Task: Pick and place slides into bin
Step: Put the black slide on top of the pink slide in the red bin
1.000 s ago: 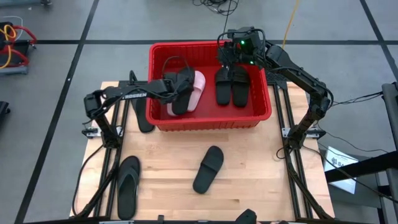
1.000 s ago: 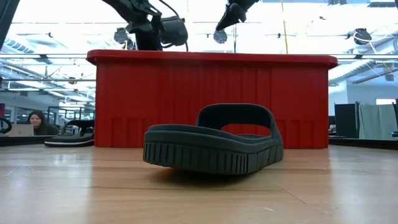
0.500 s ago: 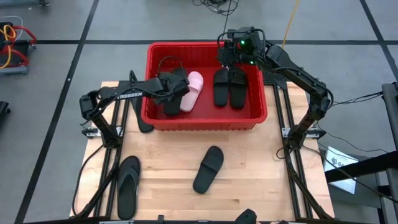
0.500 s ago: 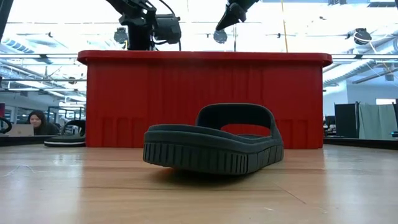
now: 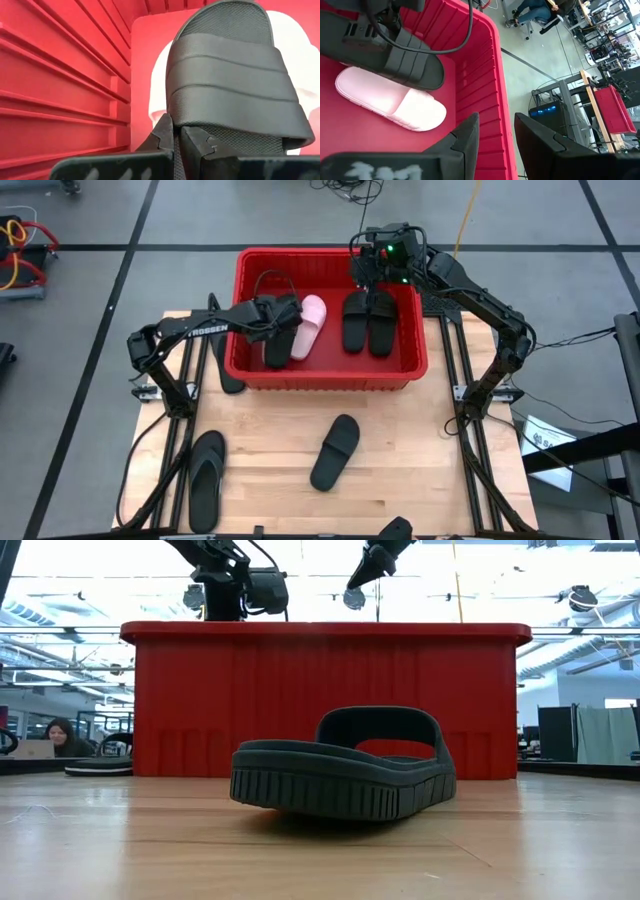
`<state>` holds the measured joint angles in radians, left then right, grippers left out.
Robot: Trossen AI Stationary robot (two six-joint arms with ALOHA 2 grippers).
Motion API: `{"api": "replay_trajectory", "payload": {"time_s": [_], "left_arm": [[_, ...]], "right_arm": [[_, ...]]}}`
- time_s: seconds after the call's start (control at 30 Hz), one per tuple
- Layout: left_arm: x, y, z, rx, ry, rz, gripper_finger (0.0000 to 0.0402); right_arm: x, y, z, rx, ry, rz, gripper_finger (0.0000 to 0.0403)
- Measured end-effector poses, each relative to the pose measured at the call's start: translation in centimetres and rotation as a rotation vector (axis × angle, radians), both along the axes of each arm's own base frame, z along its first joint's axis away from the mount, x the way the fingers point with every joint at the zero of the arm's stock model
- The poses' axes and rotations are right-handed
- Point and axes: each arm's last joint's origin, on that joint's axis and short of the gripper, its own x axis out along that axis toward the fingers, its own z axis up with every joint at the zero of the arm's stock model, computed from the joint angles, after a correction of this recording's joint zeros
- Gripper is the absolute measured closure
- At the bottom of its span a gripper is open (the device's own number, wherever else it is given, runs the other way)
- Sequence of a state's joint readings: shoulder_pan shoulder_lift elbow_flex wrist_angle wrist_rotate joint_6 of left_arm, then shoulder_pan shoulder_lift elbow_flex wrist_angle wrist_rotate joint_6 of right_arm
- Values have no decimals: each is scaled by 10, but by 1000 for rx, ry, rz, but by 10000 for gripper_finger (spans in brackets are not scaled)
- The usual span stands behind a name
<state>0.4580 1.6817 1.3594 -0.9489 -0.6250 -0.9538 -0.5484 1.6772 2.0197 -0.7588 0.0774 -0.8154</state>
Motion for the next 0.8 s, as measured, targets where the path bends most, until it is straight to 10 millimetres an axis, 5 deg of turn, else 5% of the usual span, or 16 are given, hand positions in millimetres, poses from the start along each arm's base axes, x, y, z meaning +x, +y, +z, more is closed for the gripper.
{"api": "replay_trajectory", "payload": {"time_s": [0.23,0.8], "left_arm": [[0,0,0,0,2,-2,391],[0,0,-1,-57,15,-70,296]], "right_arm": [[0,0,0,0,0,0,289],[0,0,0,0,0,0,289]]}}
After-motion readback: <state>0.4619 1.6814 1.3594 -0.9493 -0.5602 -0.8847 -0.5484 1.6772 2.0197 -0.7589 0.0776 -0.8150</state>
